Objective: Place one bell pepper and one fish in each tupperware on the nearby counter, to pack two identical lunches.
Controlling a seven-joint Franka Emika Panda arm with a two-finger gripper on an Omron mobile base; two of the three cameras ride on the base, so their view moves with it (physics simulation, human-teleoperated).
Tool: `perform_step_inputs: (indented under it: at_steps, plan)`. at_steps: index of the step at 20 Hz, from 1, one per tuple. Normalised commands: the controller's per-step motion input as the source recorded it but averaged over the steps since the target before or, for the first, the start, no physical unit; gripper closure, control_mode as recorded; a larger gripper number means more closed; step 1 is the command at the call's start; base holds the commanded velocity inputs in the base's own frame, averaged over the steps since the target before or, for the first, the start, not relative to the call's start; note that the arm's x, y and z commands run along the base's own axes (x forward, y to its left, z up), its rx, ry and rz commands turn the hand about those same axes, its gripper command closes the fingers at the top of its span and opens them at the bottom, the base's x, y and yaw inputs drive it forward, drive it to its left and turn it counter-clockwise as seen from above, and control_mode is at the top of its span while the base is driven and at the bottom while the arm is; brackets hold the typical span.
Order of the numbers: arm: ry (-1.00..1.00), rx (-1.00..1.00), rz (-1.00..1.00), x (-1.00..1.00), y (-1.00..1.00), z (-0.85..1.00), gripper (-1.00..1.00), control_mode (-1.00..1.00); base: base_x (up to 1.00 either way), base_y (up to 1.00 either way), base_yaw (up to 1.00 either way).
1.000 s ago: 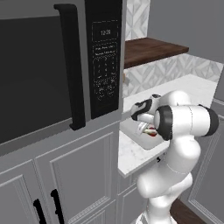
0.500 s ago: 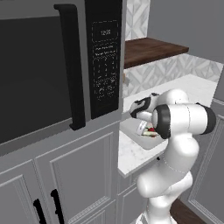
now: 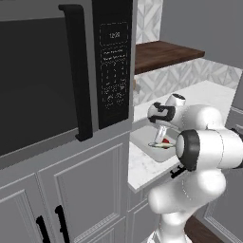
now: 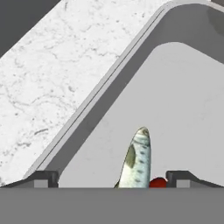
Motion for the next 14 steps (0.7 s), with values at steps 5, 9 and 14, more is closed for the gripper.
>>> perform_step_inputs:
  at_steps: [5,9,14]
  plan:
    - [-0.03,0.00,0.03,-0.49,0.00,0.57,-1.00,-1.00,0.00,0.00,0.00]
    - [-0.01,0.00,0.00,-0.39,0.00,0.73,-1.00,-1.00,0.00,0.00,0.00]
    - [-0.03,0.00,0.00,-0.69,0.00,0.47,-1.00,-1.00,0.00,0.00,0.00]
